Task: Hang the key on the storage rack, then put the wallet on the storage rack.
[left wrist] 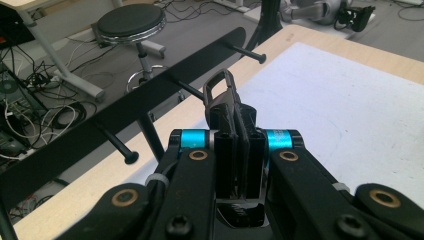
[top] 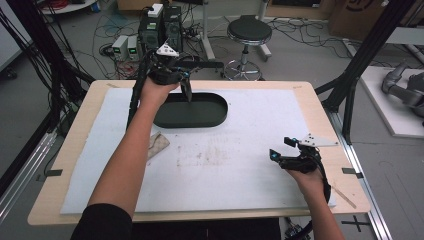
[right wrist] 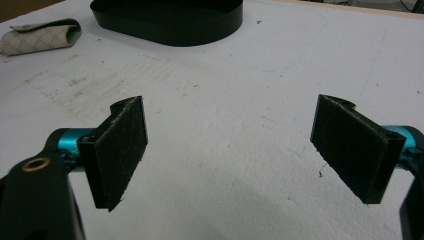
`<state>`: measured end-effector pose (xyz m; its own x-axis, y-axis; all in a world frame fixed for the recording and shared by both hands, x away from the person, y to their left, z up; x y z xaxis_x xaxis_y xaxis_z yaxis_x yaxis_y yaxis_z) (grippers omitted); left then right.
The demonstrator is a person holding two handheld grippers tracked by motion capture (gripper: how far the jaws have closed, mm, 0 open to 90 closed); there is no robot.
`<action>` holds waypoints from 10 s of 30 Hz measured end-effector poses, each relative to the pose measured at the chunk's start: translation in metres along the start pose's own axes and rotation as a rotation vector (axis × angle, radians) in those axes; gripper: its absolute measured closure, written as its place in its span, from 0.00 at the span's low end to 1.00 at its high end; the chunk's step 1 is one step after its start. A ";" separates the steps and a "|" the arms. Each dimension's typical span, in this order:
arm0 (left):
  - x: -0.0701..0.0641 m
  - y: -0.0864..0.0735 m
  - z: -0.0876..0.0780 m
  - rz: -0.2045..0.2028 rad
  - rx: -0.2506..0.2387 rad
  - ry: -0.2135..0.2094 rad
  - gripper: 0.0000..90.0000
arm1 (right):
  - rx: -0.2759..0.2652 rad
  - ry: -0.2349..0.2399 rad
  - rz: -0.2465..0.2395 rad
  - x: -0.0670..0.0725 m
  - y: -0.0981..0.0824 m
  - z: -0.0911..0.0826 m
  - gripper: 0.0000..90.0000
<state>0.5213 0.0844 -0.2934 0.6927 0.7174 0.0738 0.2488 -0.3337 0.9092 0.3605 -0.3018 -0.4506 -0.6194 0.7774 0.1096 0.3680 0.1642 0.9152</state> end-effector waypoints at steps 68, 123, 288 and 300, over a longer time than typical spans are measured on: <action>-0.041 -0.095 -0.033 -0.091 0.050 -0.167 0.46 | 0.012 0.003 -0.001 0.002 -0.002 0.005 0.17; -0.078 -0.180 -0.107 -0.094 -0.026 -0.221 0.23 | 0.033 -0.027 0.005 -0.002 -0.004 0.017 0.17; 0.031 -0.166 0.076 -0.069 0.365 -0.041 0.35 | 0.070 -0.007 -0.013 0.001 -0.011 0.020 0.17; 0.029 -0.149 0.060 -0.088 0.307 -0.034 0.26 | 0.067 -0.006 -0.018 0.001 -0.010 0.020 0.17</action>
<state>0.5449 0.1178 -0.4512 0.6800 0.7330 -0.0182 0.4981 -0.4437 0.7450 0.3698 -0.2902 -0.4679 -0.6219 0.7778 0.0910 0.4026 0.2179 0.8891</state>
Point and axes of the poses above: each handheld gripper's, and its own axes: z roughly forward along the jaws, y roughly out of its top, x roughly to its left, the point moved 5 cm from there along z, roughly forward along the jaws, and after that the axes turned 4 degrees about -x, right-handed, at the moved point
